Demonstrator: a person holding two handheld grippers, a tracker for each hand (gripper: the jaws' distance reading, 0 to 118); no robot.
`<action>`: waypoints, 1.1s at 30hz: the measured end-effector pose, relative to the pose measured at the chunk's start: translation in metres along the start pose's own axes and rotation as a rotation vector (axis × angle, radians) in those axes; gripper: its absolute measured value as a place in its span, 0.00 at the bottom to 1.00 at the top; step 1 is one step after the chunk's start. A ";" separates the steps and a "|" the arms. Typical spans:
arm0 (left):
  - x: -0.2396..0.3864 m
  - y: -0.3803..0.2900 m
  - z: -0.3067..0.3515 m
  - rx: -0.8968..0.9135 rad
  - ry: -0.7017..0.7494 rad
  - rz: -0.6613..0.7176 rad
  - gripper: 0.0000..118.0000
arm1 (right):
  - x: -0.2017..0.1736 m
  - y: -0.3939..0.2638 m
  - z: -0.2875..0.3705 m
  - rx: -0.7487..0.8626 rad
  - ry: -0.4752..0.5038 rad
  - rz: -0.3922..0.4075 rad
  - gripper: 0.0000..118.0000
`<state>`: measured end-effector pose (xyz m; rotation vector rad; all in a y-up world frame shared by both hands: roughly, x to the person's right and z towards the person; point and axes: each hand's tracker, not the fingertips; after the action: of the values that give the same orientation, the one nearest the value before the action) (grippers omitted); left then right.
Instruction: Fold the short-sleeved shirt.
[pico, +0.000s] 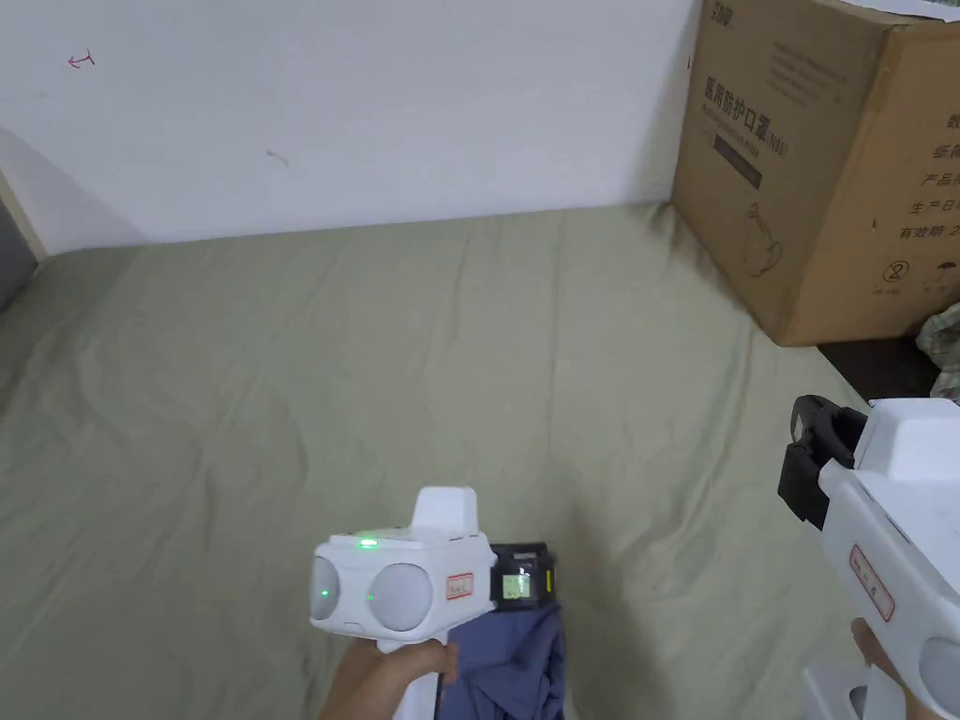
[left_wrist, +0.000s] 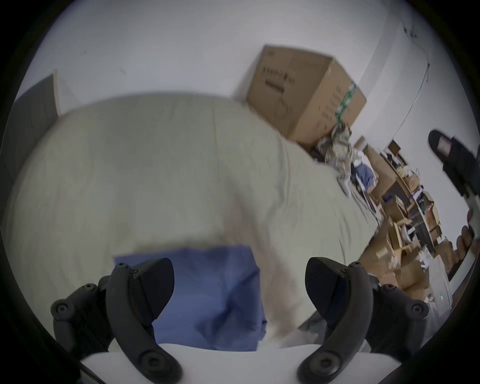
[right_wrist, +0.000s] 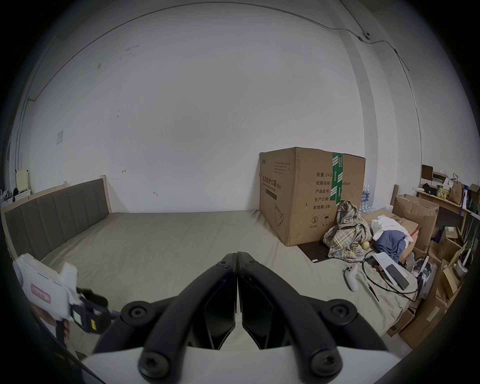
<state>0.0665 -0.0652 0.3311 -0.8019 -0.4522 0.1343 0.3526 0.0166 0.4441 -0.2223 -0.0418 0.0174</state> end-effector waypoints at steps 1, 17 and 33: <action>-0.003 0.001 0.008 0.040 0.024 -0.017 0.90 | -0.001 0.001 0.001 0.004 0.001 0.000 0.00; -0.045 -0.067 -0.009 0.051 0.154 -0.136 0.00 | -0.005 -0.001 0.003 -0.003 0.015 0.006 0.00; 0.035 -0.115 -0.074 -0.089 -0.005 -0.248 0.00 | 0.017 -0.005 0.012 -0.032 -0.049 0.004 0.00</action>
<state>0.1246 -0.1840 0.3810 -0.8262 -0.5618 -0.1152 0.3687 0.0146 0.4575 -0.2541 -0.0905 0.0259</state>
